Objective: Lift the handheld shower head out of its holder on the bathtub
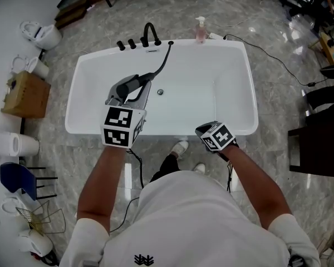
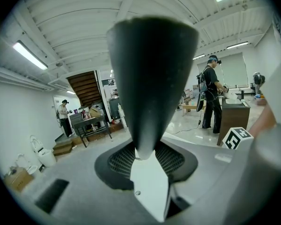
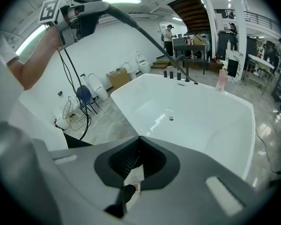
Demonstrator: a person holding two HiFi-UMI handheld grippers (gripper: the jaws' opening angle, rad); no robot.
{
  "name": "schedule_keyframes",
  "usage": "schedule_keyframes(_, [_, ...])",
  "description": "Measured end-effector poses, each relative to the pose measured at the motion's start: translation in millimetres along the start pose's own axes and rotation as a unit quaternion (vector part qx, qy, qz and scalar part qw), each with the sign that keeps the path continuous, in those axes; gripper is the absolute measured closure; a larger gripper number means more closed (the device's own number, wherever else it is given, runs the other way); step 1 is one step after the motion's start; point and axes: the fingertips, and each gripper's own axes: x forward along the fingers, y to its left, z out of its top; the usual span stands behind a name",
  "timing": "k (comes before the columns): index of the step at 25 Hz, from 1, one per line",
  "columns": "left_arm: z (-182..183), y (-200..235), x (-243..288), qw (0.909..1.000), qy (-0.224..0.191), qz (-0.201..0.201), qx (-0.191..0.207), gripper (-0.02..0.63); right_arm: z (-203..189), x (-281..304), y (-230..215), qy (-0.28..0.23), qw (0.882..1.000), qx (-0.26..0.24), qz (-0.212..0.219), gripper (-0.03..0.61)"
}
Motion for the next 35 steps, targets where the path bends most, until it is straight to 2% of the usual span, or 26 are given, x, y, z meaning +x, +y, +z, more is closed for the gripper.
schedule_keyframes(12, [-2.0, -3.2, 3.6, 1.0000, 0.000, -0.005, -0.007, 0.476, 2.2, 3.9, -0.9, 0.002, 1.000, 0.000, 0.002, 0.565])
schedule_keyframes(35, [3.5, -12.6, 4.6, 1.0000, -0.001, -0.006, 0.003, 0.476, -0.8, 4.4, -7.1, -0.003, 1.000, -0.001, 0.010, 0.565])
